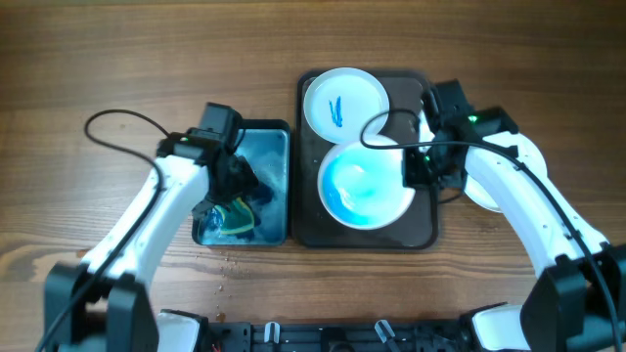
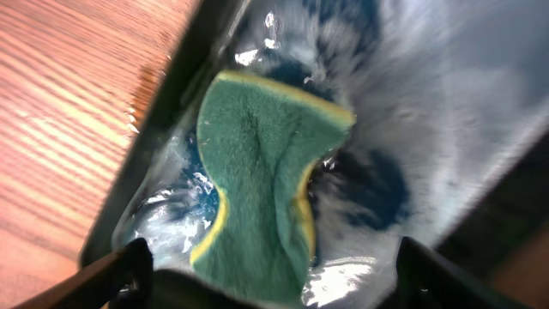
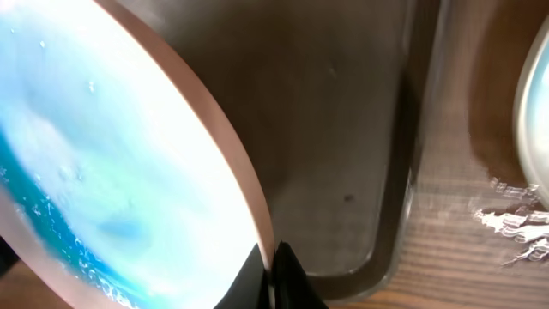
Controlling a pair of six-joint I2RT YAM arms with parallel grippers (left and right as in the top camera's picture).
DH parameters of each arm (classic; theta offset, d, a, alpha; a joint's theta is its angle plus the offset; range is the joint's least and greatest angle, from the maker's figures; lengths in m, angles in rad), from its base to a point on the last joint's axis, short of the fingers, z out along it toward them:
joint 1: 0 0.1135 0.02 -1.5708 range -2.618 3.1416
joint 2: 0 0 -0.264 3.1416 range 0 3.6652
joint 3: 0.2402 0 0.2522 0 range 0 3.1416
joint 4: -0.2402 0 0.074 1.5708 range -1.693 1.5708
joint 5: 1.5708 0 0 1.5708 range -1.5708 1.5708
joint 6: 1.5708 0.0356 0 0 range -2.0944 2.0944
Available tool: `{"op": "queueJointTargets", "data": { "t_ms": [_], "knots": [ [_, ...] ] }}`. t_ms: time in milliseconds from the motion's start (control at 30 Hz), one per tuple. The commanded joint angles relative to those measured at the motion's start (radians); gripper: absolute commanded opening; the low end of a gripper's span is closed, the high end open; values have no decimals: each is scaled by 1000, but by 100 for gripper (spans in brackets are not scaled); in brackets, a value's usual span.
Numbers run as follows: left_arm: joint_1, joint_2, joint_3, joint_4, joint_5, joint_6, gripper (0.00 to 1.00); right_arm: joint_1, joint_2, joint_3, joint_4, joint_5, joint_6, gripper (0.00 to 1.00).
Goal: Clean dirty plates on tray and stack at the side
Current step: 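Move the sponge back into the water tray with the left gripper, then lift the scrubbed plate with the right gripper and tilt it over the water tray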
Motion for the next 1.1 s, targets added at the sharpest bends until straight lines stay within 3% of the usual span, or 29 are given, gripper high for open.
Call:
{"op": "queueJointTargets", "data": {
  "t_ms": [0,333,533,800,1067],
  "knots": [
    [37,-140,94,-49,20,7,97,113,-19,97,24,40,-11,4],
    [135,-450,167,-114,39,1,100,384,41,105,393,202,88,4],
    [141,-583,167,-140,38,-1,100,539,70,105,549,570,76,4],
    [141,-632,167,-143,38,-1,100,743,68,105,690,1095,-113,4],
    [141,-631,167,-143,38,-1,100,827,68,105,764,1289,-291,4]
  ]
}}
